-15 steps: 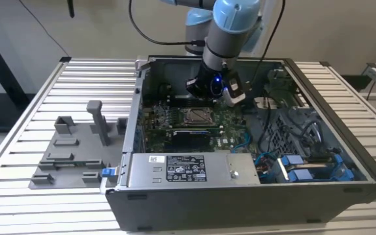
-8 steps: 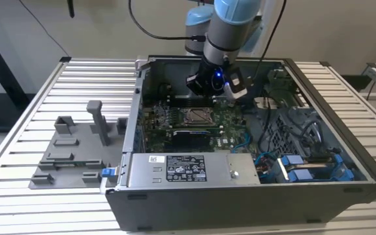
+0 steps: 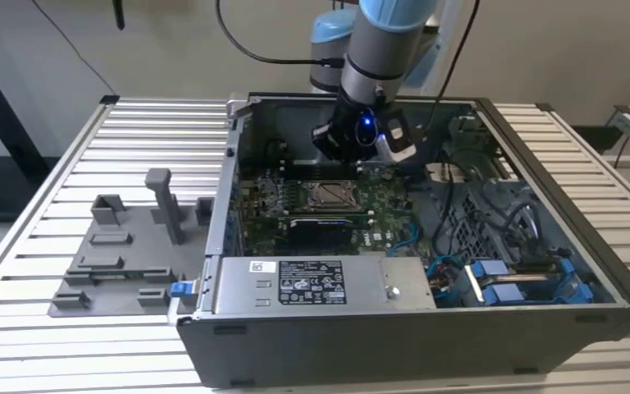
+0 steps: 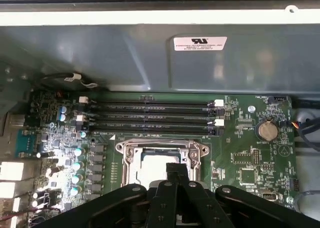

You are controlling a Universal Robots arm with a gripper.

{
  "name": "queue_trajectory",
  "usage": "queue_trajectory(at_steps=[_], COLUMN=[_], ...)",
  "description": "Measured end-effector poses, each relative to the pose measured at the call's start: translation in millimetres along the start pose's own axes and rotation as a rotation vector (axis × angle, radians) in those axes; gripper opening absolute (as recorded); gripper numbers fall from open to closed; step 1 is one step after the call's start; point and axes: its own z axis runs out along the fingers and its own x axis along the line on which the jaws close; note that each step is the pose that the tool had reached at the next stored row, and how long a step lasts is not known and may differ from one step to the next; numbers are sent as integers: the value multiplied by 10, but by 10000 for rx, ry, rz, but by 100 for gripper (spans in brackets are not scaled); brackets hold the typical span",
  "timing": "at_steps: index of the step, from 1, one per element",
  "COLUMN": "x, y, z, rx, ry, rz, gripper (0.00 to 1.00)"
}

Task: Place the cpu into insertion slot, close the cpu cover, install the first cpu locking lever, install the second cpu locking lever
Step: 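Install the first cpu locking lever, then install the second cpu locking lever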

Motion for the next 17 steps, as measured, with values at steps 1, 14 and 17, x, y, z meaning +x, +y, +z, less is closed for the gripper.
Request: queue_trajectory(at_steps=[1,14,17], x=[6,31,46], y=[-2,-64,-119], z=[-11,-156,-215], rx=[23,24,26], ry=[0,-3,-3], rz=[1,-2,-3], gripper=[11,11,11])
